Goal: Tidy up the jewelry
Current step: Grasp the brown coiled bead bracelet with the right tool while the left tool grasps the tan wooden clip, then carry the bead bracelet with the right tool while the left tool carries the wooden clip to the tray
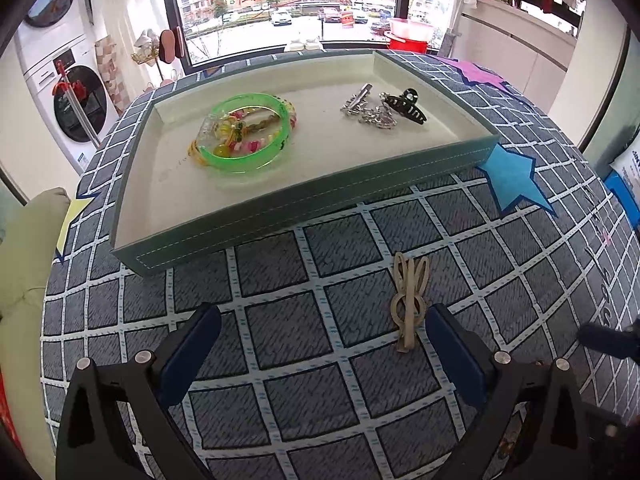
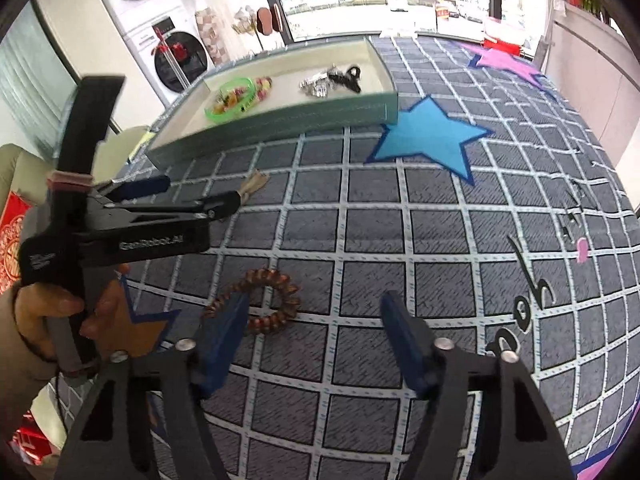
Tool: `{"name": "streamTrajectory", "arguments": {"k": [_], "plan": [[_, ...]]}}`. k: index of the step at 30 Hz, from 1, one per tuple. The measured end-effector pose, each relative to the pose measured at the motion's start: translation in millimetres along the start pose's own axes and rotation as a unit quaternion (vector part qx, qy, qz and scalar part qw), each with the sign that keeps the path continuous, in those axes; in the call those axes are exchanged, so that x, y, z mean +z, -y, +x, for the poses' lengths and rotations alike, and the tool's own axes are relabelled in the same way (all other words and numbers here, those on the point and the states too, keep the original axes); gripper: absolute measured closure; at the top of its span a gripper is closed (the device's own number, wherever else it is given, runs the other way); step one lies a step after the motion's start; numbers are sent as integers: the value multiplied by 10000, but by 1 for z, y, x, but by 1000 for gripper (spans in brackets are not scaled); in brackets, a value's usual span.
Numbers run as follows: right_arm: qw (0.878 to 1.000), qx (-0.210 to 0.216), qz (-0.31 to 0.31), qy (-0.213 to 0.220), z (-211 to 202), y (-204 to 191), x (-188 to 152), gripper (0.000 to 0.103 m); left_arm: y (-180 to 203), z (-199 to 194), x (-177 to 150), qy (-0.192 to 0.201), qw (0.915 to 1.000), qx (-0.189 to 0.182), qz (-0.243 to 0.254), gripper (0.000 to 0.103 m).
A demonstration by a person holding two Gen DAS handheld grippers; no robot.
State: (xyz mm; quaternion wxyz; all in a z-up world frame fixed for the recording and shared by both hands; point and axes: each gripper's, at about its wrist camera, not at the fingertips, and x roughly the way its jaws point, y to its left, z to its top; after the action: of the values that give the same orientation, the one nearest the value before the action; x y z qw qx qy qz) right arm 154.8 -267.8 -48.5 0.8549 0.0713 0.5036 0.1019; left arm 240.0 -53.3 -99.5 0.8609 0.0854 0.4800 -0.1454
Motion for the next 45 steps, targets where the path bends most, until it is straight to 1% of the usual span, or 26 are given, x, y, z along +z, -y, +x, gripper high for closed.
{"name": "streamTrajectory", "arguments": {"k": [5, 9, 11, 12, 13, 14, 15, 16, 17, 18, 19, 20, 21, 22, 23, 26, 29, 32, 39, 45], "plan": [[9994, -109, -317, 28, 8, -9, 0, 44, 7, 3, -1, -51, 9999, 12, 103, 0], [9965, -265, -798, 23, 11, -23, -4, 46, 12, 2, 0, -41, 9998, -12, 174, 0], [9939, -389, -1028, 26, 13, -30, -6, 51, 13, 0, 0, -40, 9997, -106, 199, 1], [9926, -465, -1122, 32, 13, -33, -7, 56, 15, 0, 0, -40, 9997, -114, 221, 2], [9919, -504, -1169, 39, 14, -34, -7, 63, 16, -1, 0, -31, 9996, -106, 265, 5], [9918, -474, -1190, 36, 13, -36, -7, 67, 18, -3, 0, -10, 9994, -150, 305, 12], [9917, -453, -1202, 27, 13, -37, -7, 76, 20, -4, 0, -16, 9992, -202, 335, 15], [9914, -452, -1226, 22, 13, -38, -8, 84, 21, -5, 0, -24, 9991, -241, 355, 21], [9913, -460, -1233, 25, 13, -39, -8, 87, 23, -6, 0, -25, 9988, -277, 397, 30], [9914, -456, -1230, 29, 13, -39, -8, 88, 26, -8, 0, -14, 9985, -321, 449, 35], [9915, -457, -1221, 35, 12, -40, -9, 89, 28, -9, 0, -5, 9983, -325, 493, 45], [9916, -450, -1212, 35, 12, -40, -9, 89, 30, -10, -1, 1, 9979, -358, 546, 56], [9919, -439, -1193, 34, 11, -40, -9, 89, 32, -11, -1, 1, 9976, -382, 577, 61], [9923, -425, -1165, 31, 10, -39, -10, 89, 33, -11, -2, -6, 9973, -409, 604, 69], [9926, -417, -1144, 28, 10, -39, -10, 89, 34, -12, -2, -8, 9971, -433, 627, 71], [9936, -398, -1054, 40, 5, -36, -13, 89, 33, -13, -3, 12, 9970, -487, 600, 71], [9950, -373, -926, 67, 0, -31, -12, 89, 26, -16, -6, 18, 9973, -615, 391, 71], [9965, -340, -757, 87, -4, -26, -11, 89, 18, -20, -7, 58, 9977, -642, 228, 71], [9991, -204, -355, 127, -11, -10, -4, 89, 2, -43, -9, 334, 9969, -706, -95, 71], [9996, -109, -100, 221, -20, 1, 5, 89, -11, -63, -6, 620, 9952, -658, -387, 71]]}}
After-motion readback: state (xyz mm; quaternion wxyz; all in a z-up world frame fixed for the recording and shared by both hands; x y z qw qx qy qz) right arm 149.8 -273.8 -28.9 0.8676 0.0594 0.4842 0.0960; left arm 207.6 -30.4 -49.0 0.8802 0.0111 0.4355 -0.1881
